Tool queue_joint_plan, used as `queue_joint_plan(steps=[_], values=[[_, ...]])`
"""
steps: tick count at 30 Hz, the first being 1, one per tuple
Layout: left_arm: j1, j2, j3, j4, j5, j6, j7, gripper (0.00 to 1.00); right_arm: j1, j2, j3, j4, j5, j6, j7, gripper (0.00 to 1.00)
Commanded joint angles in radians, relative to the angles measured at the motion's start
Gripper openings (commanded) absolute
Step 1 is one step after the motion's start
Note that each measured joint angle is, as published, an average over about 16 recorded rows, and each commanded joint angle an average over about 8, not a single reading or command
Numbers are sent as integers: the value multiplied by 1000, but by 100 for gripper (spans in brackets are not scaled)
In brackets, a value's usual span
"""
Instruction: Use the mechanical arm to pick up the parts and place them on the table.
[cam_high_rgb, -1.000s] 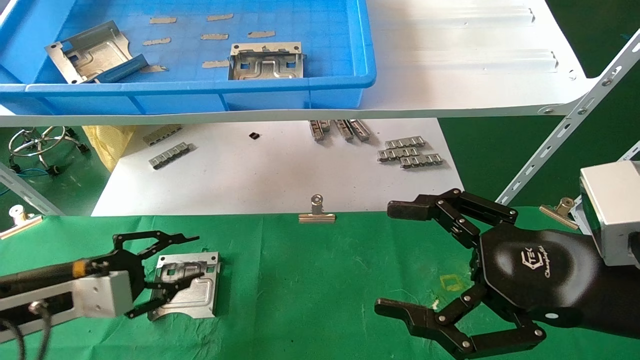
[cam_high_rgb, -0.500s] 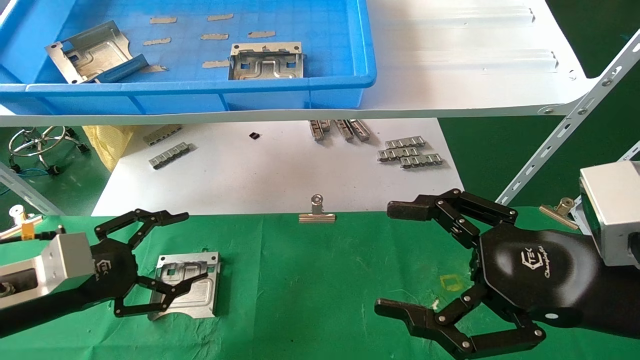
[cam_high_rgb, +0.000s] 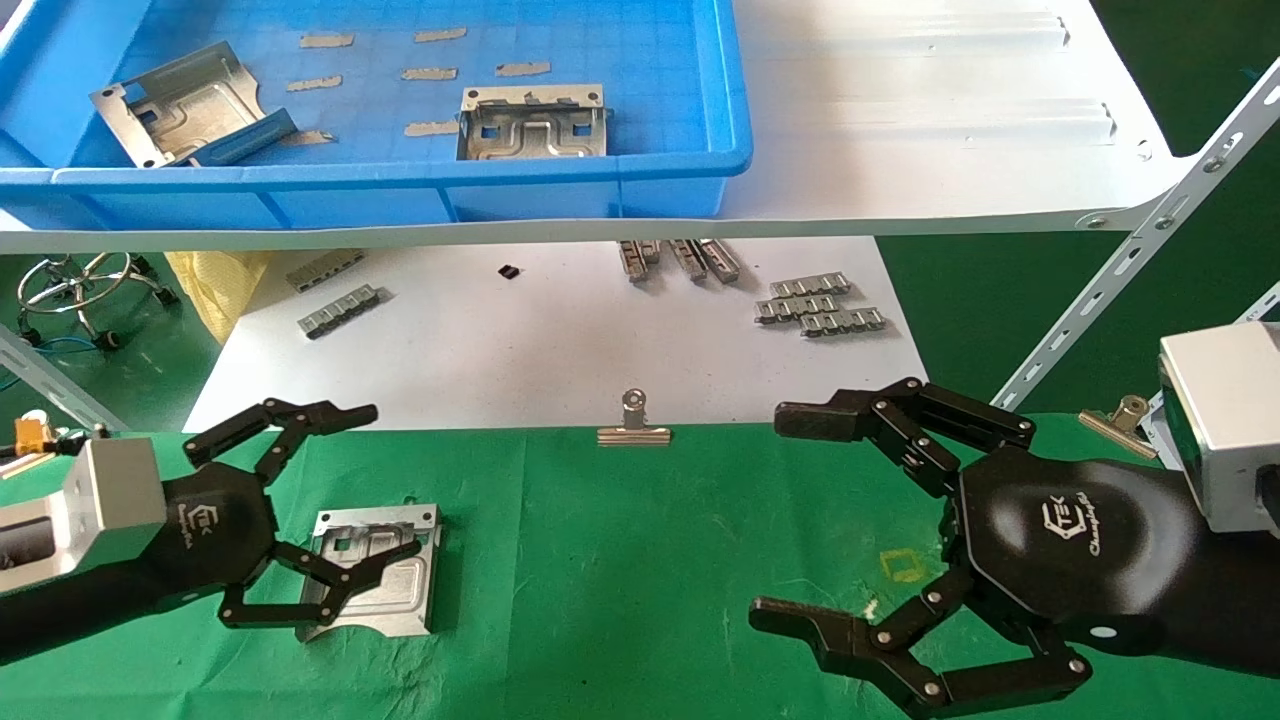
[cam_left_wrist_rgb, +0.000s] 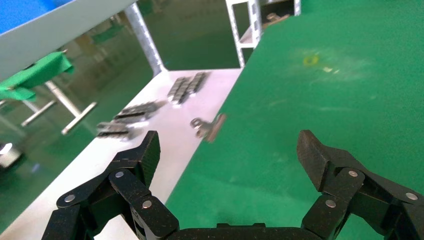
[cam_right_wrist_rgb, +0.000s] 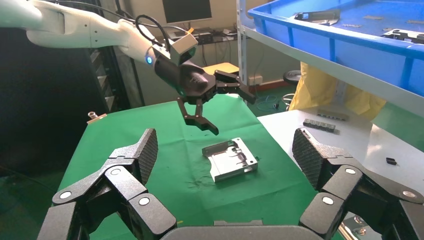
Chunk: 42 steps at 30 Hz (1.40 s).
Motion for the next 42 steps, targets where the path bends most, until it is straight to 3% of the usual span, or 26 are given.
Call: queue_joint_plan(steps=[1,42], values=[[-1,4,-13,-8,6,13,-26,100,0,0,0,0,0,0,0,100],[-31,78,-288,-166,120,278,-564,100,0,0,0,0,0,0,0,100]])
